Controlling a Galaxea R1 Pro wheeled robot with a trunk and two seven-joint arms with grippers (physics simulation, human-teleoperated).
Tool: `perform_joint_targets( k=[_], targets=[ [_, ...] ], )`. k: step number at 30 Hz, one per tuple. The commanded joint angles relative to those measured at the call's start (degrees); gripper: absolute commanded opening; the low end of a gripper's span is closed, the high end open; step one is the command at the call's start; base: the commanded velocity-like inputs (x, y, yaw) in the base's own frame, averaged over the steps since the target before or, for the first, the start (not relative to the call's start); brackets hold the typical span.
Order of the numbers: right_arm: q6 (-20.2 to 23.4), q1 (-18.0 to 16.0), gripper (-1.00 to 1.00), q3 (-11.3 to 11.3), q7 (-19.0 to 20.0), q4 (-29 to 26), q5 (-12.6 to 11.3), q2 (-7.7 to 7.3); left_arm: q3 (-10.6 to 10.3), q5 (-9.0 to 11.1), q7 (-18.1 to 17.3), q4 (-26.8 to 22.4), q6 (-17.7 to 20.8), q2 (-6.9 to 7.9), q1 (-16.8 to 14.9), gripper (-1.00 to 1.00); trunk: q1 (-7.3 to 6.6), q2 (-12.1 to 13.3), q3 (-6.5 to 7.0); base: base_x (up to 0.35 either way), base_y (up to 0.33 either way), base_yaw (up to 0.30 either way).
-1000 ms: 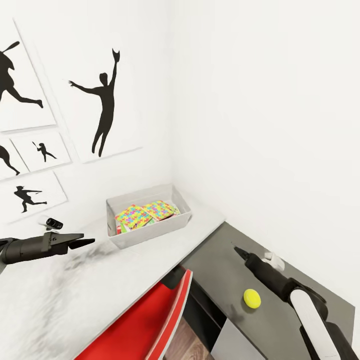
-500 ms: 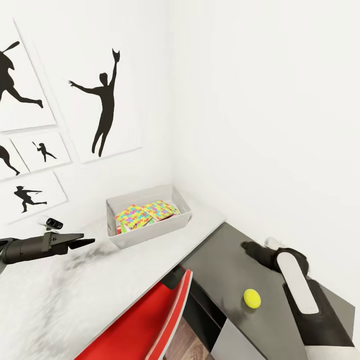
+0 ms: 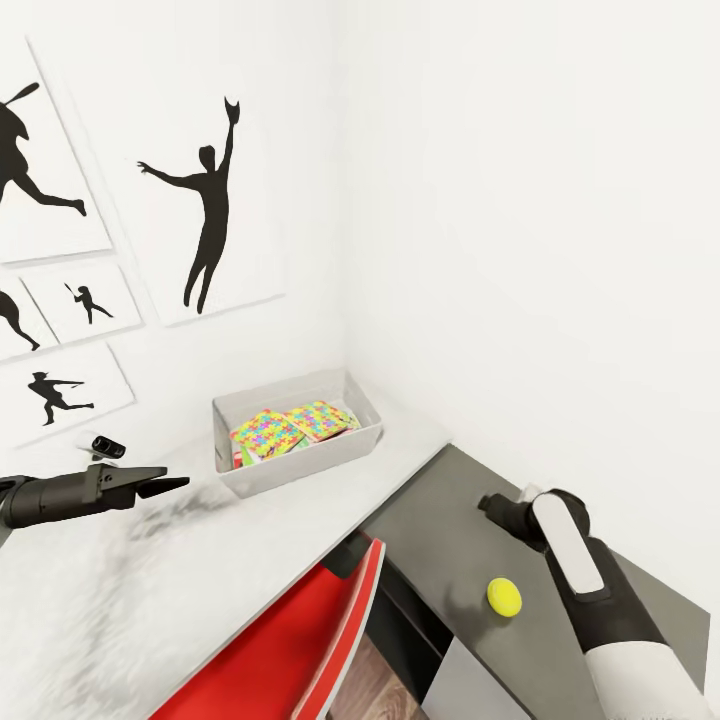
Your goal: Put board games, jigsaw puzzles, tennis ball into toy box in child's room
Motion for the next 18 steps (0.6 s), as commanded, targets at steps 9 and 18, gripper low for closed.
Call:
perform_joint_targets(
  k=[9,18],
  targets=[
    [-0.2,0.0,1.0,1.7,-0.5,3.9,-0.3,-0.15,0.0,0.0,-0.2,0.0,0.6,0.03,0.0,1.0,0.04,-0.1,-0.12,0.0,0.0,0.0],
    [-0.4,0.6,1.0,2.2,-0.4,6.2,-0.3,-1.02,0.0,0.0,-0.2,0.0,0.6,0.03,0.0,1.0,0.04,-0.1,-0.12,0.0,0.0,0.0]
  ],
)
